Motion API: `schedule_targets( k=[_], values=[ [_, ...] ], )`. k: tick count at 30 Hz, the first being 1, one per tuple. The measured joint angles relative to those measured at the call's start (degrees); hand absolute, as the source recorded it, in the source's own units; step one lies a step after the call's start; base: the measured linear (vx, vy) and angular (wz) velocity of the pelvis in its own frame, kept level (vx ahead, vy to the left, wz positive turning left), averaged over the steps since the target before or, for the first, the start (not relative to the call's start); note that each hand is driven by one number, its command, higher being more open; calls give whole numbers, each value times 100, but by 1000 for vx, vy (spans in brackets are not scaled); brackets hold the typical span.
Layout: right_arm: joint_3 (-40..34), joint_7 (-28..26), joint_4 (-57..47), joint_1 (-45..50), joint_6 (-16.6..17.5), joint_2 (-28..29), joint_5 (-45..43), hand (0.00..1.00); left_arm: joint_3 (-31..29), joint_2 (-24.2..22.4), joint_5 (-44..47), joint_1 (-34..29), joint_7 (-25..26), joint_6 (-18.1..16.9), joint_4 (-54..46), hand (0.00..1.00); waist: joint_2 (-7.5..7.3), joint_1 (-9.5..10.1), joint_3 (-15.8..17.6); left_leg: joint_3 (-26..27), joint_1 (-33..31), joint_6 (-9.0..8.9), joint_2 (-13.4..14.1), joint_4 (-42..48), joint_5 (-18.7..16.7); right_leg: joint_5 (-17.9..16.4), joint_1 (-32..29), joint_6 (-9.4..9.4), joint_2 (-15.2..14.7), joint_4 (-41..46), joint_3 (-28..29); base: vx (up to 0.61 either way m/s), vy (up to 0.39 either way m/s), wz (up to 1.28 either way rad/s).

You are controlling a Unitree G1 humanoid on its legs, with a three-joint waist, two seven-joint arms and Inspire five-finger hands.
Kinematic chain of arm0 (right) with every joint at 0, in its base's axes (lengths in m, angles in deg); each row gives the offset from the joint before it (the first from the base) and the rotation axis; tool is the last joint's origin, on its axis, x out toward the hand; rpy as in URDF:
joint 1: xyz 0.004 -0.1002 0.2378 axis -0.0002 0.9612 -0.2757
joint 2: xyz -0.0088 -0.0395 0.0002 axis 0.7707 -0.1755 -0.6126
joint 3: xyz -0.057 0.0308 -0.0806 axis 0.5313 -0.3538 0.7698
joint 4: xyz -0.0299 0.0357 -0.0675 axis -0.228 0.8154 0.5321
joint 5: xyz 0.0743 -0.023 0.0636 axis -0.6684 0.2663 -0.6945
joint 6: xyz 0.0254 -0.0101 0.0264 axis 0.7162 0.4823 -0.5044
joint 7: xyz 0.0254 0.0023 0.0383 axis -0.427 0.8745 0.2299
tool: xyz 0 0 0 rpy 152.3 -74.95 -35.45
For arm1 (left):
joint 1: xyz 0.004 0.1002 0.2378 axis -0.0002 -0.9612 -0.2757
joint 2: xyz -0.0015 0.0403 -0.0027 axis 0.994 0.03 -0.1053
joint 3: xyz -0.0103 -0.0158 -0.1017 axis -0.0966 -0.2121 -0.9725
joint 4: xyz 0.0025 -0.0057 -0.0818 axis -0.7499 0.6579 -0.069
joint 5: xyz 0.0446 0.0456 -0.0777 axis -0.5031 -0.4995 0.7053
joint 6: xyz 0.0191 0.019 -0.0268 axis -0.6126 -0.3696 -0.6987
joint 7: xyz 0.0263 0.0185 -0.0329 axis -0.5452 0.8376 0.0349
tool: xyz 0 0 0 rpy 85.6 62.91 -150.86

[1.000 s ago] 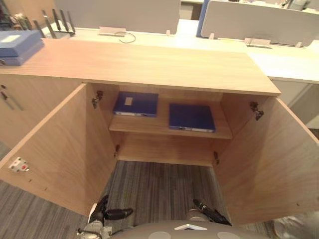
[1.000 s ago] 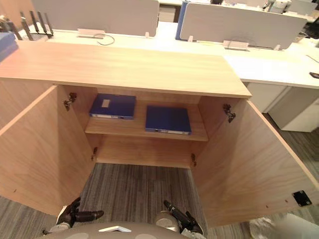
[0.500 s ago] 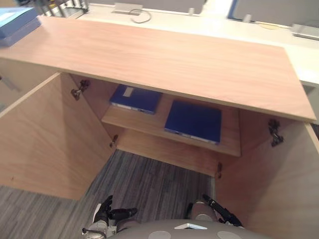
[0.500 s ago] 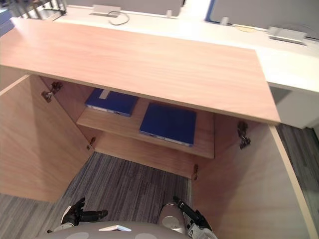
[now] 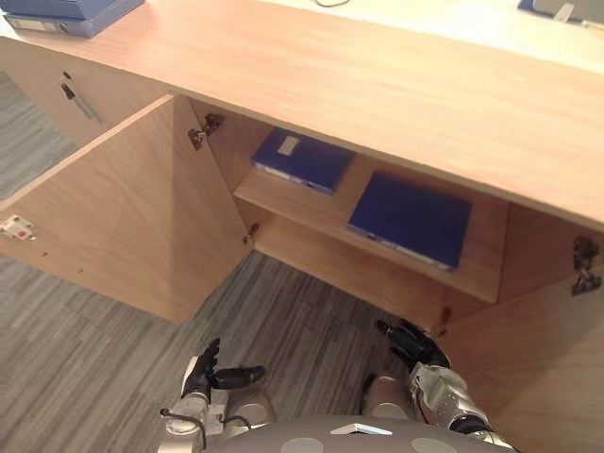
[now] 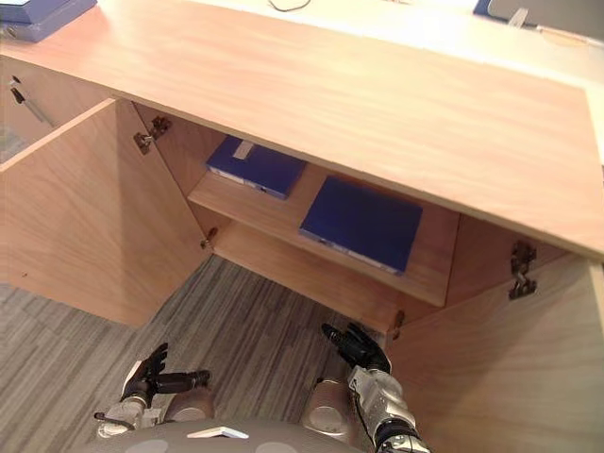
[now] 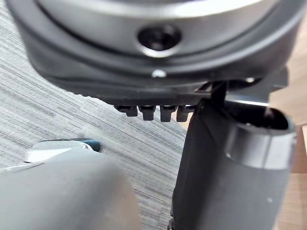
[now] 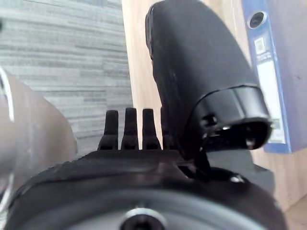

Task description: Walk over to the cabinet, pick up the folder, carry it to the office cabinet, place the folder inside the office cabinet, then close the office cabinet door

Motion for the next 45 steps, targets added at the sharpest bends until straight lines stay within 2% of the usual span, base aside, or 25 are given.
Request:
schedule_targets(
  k=[1,4,11,18,22,24,27,31,34,45],
  values=[
    [67,-7,-74,15,50,-20,7,0,24,-2,1,12,-8,-3,-62,100,48,-4,45,-37,-215,30,-26,407,-161,4,-102,9,-41,128,55,-68,84,-4],
    [72,-23,-224,-7,105,-41,-14,0,61,8,1,60,-2,-7,-229,100,69,-3,197,-94,-581,65,-51,1122,-464,-9,-308,32,-76,408,195,-119,111,-7],
    [276,-21,-618,101,113,-60,-48,0,66,2,-1,77,7,-15,-444,100,28,0,272,-110,-1032,118,-68,1755,-708,17,-634,88,-136,645,341,-86,76,-5],
    [338,114,-1462,280,116,-8,-45,0,176,-115,-25,121,74,-82,-827,100,142,14,492,-140,-1503,173,-49,2619,-1069,-68,-1040,131,-170,1159,572,-46,60,-7],
    [353,198,-2232,538,142,104,-115,0,261,-305,-30,120,75,-118,-1011,100,172,15,593,-141,-1639,185,-33,2887,-1202,-95,-1150,147,-208,1319,639,-51,51,-4],
    [316,265,-2664,721,220,203,-278,0,359,-317,-79,106,91,-122,-1122,100,173,82,614,-140,-1700,171,-20,3006,-1257,-109,-1215,137,-216,1409,665,-33,34,-2],
    [318,355,-3164,936,252,273,-323,0,420,-328,-171,67,98,-119,-1257,100,175,151,614,-155,-1815,215,-4,3228,-1375,-253,-1263,154,-282,1630,672,-21,11,5],
    [258,620,-3627,886,372,395,-545,0,452,-338,-174,-16,96,-121,-1487,100,184,200,624,-170,-2053,185,48,3566,-1486,-393,-1462,134,-349,1978,699,-4,4,6],
    [221,786,-3816,736,438,425,-545,0,525,-332,-190,-3,101,-120,-1546,100,214,293,639,-178,-2135,196,64,3785,-1570,-482,-1546,141,-377,2180,752,3,0,2],
    [10,968,-3701,-33,445,395,-724,0,748,-199,-306,26,62,-132,-1612,100,242,332,654,-268,-2290,208,10,4075,-1747,-644,-1637,182,-472,2464,780,0,8,3]
  ],
)
